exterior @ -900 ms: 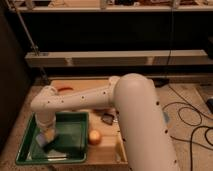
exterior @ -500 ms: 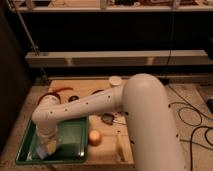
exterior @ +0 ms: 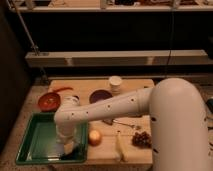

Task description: Wipe tray with sponge

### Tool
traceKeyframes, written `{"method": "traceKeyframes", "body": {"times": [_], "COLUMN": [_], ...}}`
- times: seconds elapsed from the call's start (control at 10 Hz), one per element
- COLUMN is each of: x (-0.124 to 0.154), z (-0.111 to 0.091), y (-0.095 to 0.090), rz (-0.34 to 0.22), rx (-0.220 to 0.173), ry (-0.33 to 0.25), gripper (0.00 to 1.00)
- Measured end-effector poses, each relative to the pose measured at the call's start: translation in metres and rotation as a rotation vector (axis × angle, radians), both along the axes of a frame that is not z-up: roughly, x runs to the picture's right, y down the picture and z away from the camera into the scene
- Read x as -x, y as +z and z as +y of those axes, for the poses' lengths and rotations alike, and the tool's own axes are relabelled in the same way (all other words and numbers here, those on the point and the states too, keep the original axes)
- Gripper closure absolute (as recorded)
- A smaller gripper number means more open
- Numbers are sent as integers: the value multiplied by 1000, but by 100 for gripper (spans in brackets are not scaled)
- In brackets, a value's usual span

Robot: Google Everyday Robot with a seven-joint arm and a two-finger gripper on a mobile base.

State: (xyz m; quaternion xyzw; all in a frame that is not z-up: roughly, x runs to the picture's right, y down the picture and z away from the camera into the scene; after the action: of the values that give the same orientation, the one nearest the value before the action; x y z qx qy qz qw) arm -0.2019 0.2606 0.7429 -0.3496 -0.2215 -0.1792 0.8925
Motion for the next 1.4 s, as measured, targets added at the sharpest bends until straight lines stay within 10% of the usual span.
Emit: {"method": "traceKeyframes", "body": {"times": [0.3,0.7,1.1,1.4], "x": [-12,38,110,137], "z": [-28,-66,-78,-50], "y": [31,54,49,17], "rz": [39,6,-100,-191], "rx": [-24,-71,-105,-106], "ry": [31,22,-41,-87], "gripper": [87,87,87,87]}}
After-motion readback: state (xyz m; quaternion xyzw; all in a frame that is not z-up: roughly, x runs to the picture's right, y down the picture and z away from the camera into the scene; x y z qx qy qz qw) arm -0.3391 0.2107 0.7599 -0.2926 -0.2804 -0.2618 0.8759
